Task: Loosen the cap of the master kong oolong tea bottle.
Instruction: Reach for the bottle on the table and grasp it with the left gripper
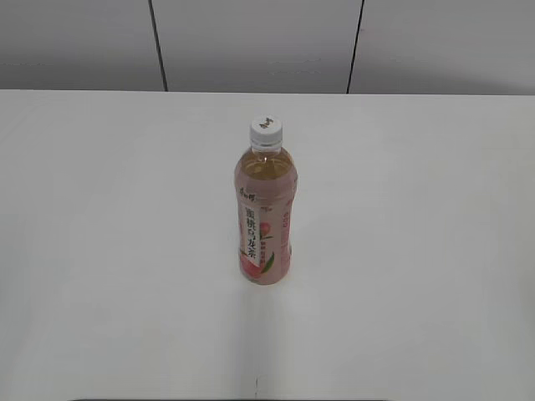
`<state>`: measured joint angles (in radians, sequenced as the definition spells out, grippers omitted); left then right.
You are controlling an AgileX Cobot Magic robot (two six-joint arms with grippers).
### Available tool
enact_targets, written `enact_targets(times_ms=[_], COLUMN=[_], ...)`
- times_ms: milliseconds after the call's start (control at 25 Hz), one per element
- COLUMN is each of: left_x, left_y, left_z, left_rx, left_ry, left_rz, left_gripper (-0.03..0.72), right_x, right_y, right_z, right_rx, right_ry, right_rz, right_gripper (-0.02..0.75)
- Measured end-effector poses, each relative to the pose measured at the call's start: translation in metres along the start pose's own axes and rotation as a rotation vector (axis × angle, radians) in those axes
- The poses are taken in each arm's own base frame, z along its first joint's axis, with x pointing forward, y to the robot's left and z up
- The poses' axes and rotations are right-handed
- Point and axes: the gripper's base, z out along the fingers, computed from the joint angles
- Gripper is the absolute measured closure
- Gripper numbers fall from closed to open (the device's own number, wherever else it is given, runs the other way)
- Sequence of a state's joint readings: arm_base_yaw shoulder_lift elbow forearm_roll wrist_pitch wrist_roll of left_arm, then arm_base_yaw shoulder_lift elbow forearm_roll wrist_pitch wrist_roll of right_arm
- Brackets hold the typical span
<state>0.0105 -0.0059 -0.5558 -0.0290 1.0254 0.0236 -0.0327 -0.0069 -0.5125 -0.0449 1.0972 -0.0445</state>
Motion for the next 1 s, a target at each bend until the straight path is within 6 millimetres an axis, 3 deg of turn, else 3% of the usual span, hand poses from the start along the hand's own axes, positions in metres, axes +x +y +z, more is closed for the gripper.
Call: enact_targets(times_ms=[200, 400, 520, 760, 1000], left_x=[-0.003, -0.028, -0.033, -0.021, -0.016], left_y=[-0.003, -0.008, -0.009, -0.012, -0.007], left_z=[-0.001, 0.005, 0.027, 0.079, 0.12], left_rx=[0.032, 0.103, 0.113, 0.156, 0.106], left_ry=[-0.018, -0.163, -0.163, -0.134, -0.104], left_rz=[-0.02, -0.087, -0.08, -0.014, -0.009], left_gripper=[0.447, 0.446, 0.446, 0.44, 0.369], right_x=[0.0, 0.0, 0.0, 0.0, 0.0], right_y=[0.0, 0.0, 0.0, 0.0, 0.0], right_z=[0.0, 0.0, 0.0, 0.0, 0.0], right_rx=[0.0, 0.0, 0.0, 0.0, 0.001], right_ry=[0.0, 0.0, 0.0, 0.0, 0.0], right_rz=[0.0, 0.0, 0.0, 0.0, 0.001], right_gripper=[0.279, 0.279, 0.279, 0.279, 0.279])
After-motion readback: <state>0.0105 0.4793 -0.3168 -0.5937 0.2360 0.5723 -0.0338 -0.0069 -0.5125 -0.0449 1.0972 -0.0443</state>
